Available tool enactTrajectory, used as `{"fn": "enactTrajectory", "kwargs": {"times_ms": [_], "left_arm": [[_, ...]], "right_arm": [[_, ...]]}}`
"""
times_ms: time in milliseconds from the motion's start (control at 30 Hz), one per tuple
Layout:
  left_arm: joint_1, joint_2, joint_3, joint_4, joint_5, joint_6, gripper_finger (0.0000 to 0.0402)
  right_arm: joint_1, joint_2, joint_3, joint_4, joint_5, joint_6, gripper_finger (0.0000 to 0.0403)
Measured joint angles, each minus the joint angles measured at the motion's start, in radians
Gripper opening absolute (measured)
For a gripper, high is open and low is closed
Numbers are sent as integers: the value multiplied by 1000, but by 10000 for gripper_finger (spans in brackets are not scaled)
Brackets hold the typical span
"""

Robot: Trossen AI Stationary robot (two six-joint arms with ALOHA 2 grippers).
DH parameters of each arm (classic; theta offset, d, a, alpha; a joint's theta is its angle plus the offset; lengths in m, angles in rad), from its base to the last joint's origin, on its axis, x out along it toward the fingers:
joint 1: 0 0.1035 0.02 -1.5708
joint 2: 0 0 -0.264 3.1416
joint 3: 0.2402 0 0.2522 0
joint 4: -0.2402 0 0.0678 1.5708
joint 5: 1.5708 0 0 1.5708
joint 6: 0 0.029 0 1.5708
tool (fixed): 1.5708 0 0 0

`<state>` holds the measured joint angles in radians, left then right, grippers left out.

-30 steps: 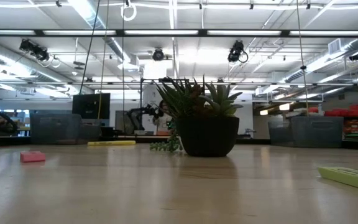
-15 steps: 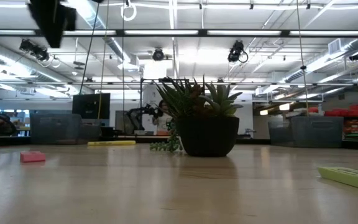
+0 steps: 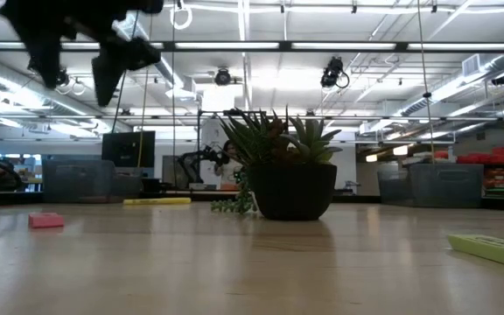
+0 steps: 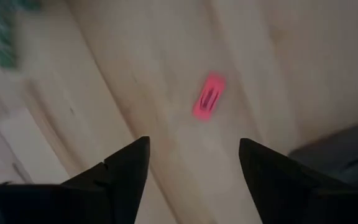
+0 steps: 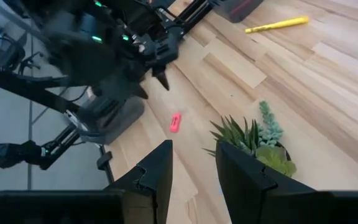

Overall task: Sort crayons/erasers/pens/pencils in bins
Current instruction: Put the pink eraser into the top right black bin

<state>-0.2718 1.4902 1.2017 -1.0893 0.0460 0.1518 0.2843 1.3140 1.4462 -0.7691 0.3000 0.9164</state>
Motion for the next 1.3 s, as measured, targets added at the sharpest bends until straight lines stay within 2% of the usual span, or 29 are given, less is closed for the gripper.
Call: {"fn": "enactTrajectory", "kwargs": {"times_ms": [233, 667, 1000, 1300], "left_arm": [[-2, 1, -139, 103, -1, 97, 281], [-77, 1, -308, 443, -4, 104, 313], [-92, 42, -398, 537, -8, 103, 315], [-89, 141, -395, 558, -8, 146, 314]], "right_arm": [[37, 0, 0, 0, 92, 60, 129], [46, 0, 0, -1, 166, 77, 129], [45, 0, 0, -1, 224, 118, 129], [45, 0, 0, -8, 228, 158, 129]]}}
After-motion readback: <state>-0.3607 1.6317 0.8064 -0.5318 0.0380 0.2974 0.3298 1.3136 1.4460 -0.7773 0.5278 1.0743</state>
